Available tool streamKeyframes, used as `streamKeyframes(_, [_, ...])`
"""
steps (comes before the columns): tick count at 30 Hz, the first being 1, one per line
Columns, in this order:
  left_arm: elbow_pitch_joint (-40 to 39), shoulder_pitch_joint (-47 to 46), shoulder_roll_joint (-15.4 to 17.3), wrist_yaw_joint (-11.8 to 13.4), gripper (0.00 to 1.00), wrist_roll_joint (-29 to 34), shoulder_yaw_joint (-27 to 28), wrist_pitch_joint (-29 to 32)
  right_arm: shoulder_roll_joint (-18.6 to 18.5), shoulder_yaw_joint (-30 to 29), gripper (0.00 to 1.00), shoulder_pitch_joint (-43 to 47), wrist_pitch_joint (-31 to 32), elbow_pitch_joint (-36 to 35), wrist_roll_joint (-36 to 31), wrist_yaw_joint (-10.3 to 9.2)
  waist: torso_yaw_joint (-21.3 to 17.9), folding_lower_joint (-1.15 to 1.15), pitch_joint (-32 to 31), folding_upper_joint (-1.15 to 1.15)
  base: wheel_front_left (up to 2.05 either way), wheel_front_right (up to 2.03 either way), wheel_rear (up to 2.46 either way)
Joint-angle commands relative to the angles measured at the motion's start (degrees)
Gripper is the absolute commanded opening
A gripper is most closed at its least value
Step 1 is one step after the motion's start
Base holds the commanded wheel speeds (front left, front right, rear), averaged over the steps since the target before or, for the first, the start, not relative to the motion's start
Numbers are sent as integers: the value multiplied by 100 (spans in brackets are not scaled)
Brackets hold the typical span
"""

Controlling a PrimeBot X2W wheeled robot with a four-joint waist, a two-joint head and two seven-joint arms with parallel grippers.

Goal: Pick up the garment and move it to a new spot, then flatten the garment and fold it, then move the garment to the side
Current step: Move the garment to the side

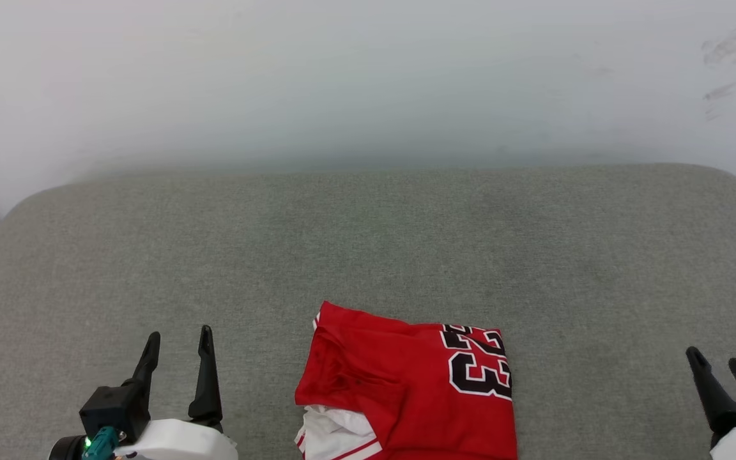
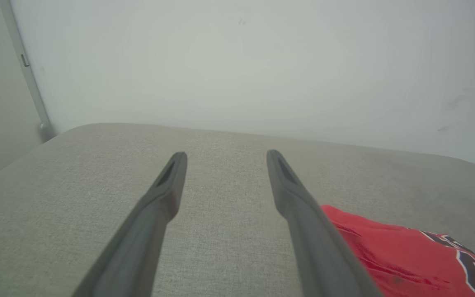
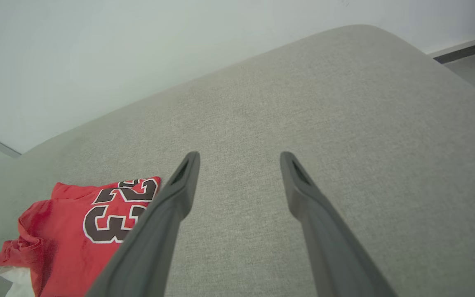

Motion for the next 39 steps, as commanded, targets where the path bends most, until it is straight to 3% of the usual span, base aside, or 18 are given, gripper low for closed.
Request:
streamKeyframes(1, [-14,-73,-30,-15,100,42,49,-25,-74,-62,100,-89,113,117,80,-1,68,0,52,0,0,0,0])
streamKeyframes(7, [-166,-188,-242,-156,100,269,210,-25,-425,-388,100,-490,1218,1083,958,1,374,0,215,0,0,0,0])
streamKeyframes(15, [-282,-495,-511,-467,100,536,344,-20,286,-381,100,-1240,2769,2128,2331,1,822,0,725,0,0,0,0])
streamKeyframes(20, [-195,-694,-678,-666,100,634,407,-21,468,-134,100,-1662,3146,2560,2860,0,1025,0,1072,0,0,0,0])
streamKeyframes(25, [-80,-805,-820,-844,100,741,483,-21,495,135,98,-1848,3126,2915,3034,-4,1157,0,1205,0,0,0,0])
streamKeyframes(26, [-53,-810,-844,-862,100,772,503,-21,477,189,40,-1861,3115,2967,3028,-5,1170,0,1205,0,0,0,0])
streamKeyframes(28, [16,-779,-869,-909,100,840,520,-21,465,272,0,-1862,3081,3019,3071,-5,1172,0,1156,0,0,0,0])
streamKeyframes(31, [93,-710,-916,-967,100,927,531,-21,307,473,0,-1932,2972,2824,2997,0,1090,0,1043,0,0,0,0])
streamKeyframes(32, [139,-654,-919,-1022,100,978,562,-21,60,849,0,-2005,2779,2506,2723,0,913,0,881,0,0,0,0])
streamKeyframes(39, [-3,-519,-886,-1029,100,1069,661,-20,-696,2004,0,-2363,2359,1909,1246,-1,16,0,757,0,0,0,0])
